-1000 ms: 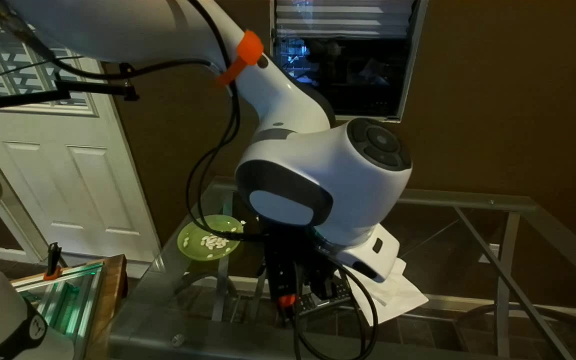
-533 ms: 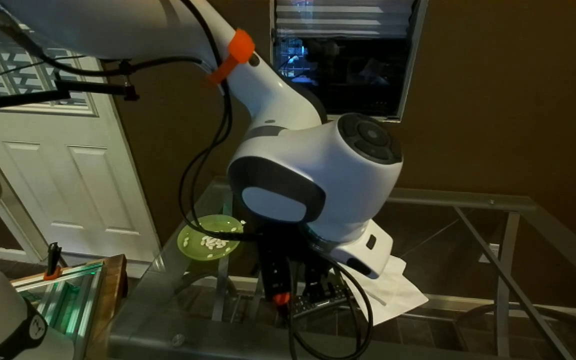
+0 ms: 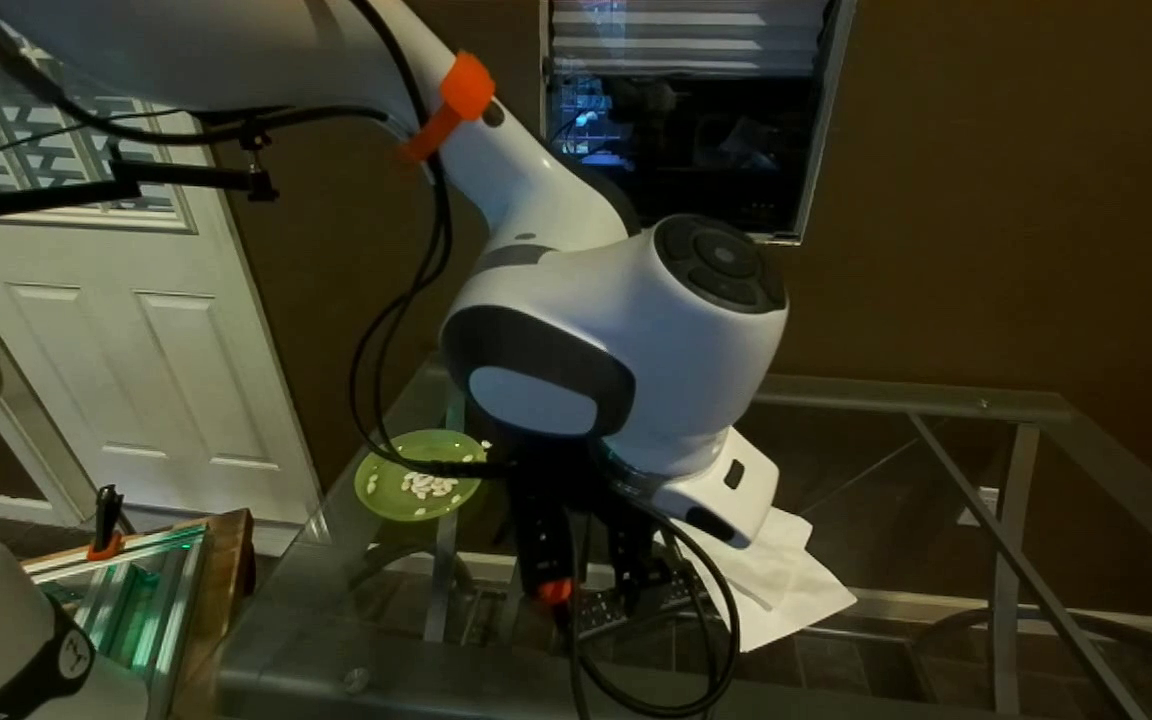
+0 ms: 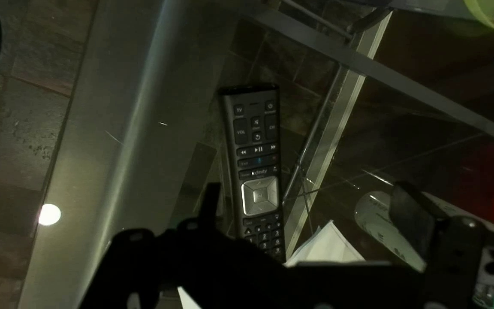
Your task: Press the button on the remote
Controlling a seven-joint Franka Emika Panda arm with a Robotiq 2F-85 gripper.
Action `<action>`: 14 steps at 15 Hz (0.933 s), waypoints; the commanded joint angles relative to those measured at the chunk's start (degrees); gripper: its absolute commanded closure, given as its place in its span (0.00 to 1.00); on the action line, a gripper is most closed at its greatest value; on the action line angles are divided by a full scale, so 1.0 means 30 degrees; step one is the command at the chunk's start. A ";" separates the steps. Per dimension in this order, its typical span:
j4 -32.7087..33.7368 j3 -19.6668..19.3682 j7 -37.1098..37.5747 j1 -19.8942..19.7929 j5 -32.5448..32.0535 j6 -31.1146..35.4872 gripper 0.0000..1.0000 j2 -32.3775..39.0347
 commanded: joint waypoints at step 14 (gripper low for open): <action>0.2596 0.0505 -0.1300 -0.0328 0.2439 -0.0145 0.70 0.3429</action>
